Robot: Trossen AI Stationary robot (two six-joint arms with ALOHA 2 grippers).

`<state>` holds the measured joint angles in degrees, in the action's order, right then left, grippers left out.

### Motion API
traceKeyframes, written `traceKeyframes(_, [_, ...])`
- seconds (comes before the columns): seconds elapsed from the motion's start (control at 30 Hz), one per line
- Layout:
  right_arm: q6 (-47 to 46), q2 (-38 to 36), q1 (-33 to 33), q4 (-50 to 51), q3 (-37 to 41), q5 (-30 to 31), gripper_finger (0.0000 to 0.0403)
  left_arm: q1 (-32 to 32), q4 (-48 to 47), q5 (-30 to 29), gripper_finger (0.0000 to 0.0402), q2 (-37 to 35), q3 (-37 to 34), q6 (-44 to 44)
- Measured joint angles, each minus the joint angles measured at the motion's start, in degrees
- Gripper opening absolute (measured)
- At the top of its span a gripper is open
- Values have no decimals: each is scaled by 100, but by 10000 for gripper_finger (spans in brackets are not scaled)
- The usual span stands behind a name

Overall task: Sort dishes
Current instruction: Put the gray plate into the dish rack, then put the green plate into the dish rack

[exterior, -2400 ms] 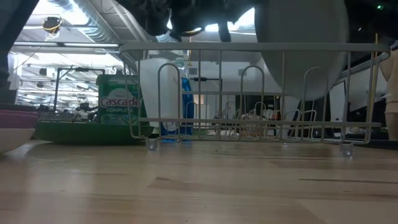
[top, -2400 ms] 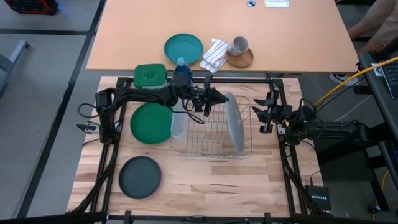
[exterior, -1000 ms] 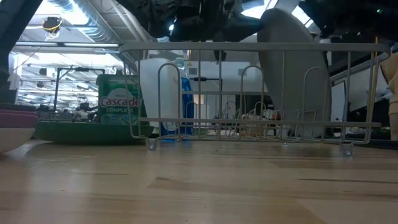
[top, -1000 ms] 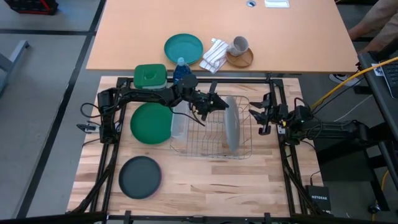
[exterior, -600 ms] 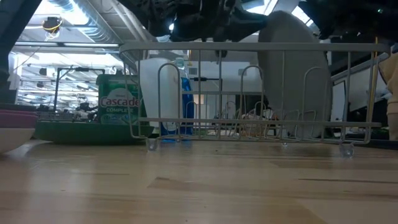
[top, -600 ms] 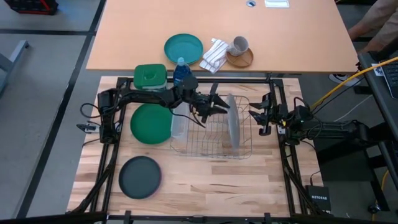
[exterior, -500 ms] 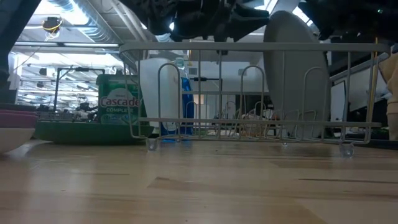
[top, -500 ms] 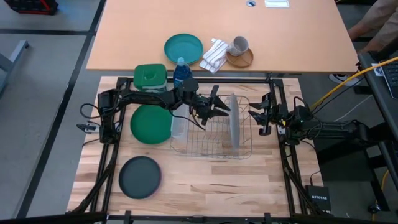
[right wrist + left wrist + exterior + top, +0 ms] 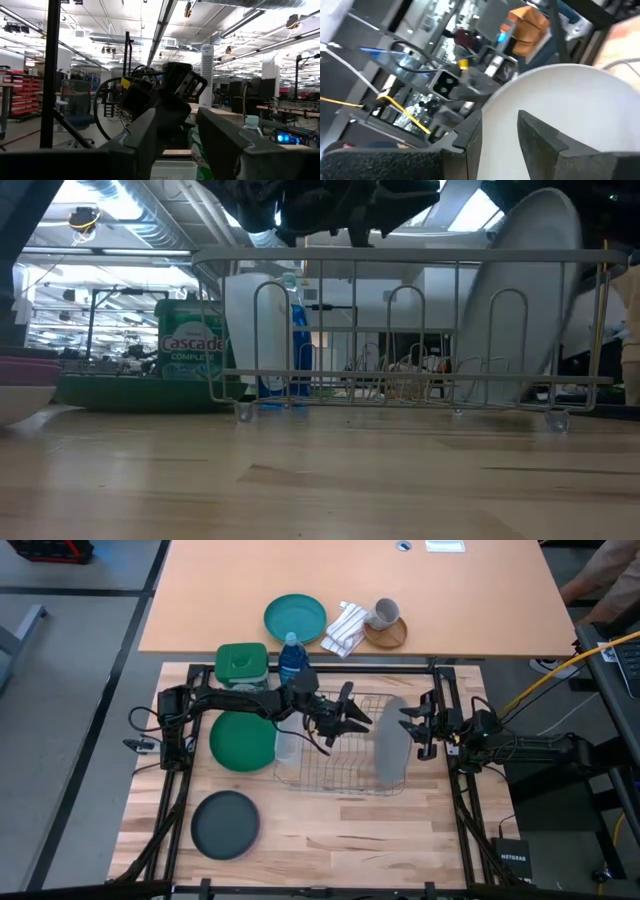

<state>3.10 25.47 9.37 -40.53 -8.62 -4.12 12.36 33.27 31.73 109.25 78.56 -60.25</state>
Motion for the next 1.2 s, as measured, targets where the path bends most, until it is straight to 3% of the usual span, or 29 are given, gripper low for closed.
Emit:
traceKeyframes(0.27, [30, -207, 1, -9, 0, 0, 147, -18, 378, -301, 114, -45, 0, 1086])
traceKeyframes(0.5, [28, -570, 0, -7, 0, -1, 147, -128, -292, -1189, 114, -600, -2, 2389])
traceKeyframes(0.77, [15, -1019, 0, 3, 0, -593, 147, -439, -3321, -2175, 114, -1964, -2, 3124])
traceKeyframes(1.03, [-7, -1084, 1, 69, 0, -1176, 147, -1138, -6327, -2216, 114, -3022, -2, 4381])
traceKeyframes(1.2, [-7, -1083, -1, 170, 2, -1205, 147, -1683, -7769, -2231, 114, -3249, -6, 5642])
